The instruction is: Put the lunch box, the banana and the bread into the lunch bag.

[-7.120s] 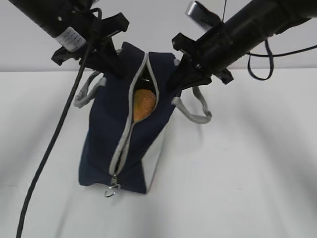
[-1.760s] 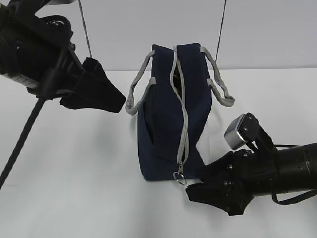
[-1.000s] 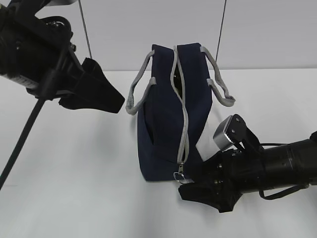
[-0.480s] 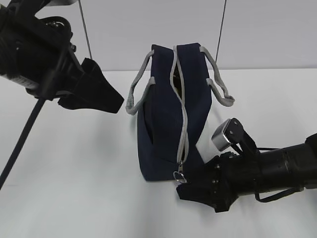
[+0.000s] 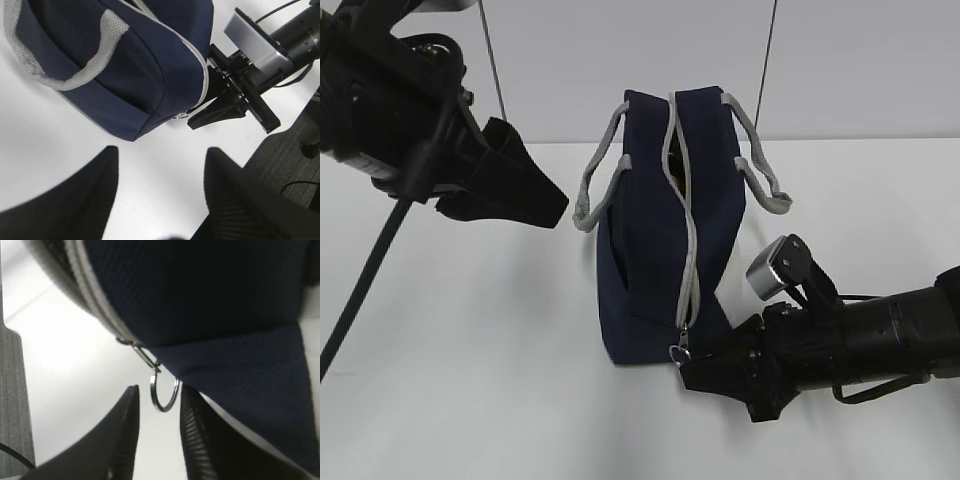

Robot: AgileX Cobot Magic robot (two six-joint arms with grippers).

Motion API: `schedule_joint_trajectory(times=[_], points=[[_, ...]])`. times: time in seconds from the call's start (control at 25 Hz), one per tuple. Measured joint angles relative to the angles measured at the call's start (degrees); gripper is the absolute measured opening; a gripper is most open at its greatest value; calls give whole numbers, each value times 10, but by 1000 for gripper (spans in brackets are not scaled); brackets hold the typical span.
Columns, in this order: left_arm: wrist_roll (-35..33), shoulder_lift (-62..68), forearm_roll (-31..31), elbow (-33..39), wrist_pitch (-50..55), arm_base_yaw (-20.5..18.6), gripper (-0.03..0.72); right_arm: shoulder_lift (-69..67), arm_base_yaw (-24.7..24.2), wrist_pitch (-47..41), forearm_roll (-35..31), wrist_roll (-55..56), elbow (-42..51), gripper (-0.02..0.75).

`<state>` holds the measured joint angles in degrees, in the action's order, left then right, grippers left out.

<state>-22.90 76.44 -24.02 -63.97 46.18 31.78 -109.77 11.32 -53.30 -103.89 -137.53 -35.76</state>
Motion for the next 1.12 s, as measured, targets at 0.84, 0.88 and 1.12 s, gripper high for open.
schedule_joint_trajectory(times=[0.84,0.88,1.12], points=[[-2,0,4,0,0,0,379,0,0,27,3,0,0,-16],[-2,0,4,0,0,0,378,0,0,26,3,0,0,-16],[-2,0,4,0,-1,0,375,0,0,26,2,0,0,117]])
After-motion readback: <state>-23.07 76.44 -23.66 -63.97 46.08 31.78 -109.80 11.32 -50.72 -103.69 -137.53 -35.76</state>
